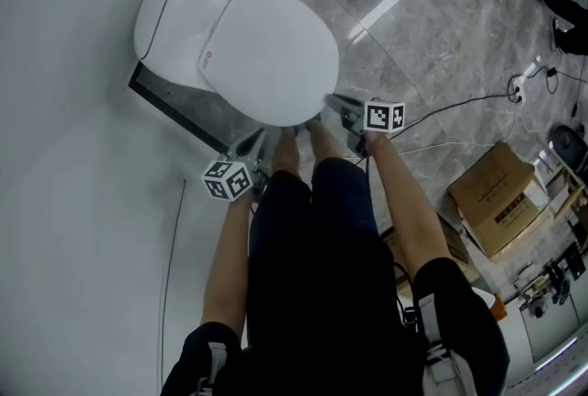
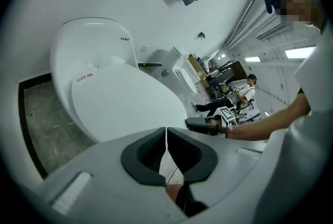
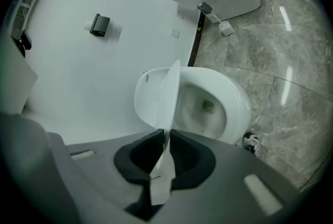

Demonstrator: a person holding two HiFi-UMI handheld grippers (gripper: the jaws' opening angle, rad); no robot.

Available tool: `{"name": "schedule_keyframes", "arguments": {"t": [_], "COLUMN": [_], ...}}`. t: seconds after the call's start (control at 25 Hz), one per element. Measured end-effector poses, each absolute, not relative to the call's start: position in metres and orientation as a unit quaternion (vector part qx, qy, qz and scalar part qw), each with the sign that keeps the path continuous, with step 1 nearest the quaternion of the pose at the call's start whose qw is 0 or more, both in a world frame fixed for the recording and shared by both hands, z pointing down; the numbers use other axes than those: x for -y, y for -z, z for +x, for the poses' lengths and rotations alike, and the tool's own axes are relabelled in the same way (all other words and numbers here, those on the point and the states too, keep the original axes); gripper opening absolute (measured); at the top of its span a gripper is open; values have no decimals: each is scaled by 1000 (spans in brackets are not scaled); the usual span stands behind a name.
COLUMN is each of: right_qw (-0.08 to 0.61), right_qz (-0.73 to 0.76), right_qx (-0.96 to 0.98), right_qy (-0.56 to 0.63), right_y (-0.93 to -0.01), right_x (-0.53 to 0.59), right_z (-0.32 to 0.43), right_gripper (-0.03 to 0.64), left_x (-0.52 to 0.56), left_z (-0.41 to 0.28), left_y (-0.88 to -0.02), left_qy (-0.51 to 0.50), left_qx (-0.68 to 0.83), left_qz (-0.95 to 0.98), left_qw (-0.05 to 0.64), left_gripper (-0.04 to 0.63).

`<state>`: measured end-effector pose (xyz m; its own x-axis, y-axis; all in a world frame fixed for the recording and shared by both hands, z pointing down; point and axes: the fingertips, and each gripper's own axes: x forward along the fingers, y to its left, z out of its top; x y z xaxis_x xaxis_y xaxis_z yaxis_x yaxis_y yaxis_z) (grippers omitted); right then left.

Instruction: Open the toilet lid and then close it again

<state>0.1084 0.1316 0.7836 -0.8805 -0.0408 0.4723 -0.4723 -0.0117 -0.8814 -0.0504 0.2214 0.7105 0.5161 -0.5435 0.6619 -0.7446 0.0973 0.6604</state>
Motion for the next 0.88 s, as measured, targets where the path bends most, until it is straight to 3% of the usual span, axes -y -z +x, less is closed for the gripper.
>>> {"name": "schedule_keyframes", "arguments": {"t": [0.44, 0.72, 0.88], "right_qw": [159, 152, 155], "right_qz": [161, 157, 154], "right_qx": [689, 696, 702], "right_qy": [-688, -684, -678], "right_y": [-750, -722, -710], "right_x": [-128, -120, -120], "right_z": [95, 83, 72], "right_gripper": [35, 35, 35], "left_x": [-224, -220, -221], "left_z": [-45, -43, -37], "left_y": [-684, -667, -669], "left_qy": [-108, -322, -357], "left_qx": [498, 483, 454], "left_qz": [673, 734, 753], "left_qw": [536, 353, 316], "left_gripper": [17, 15, 17]}}
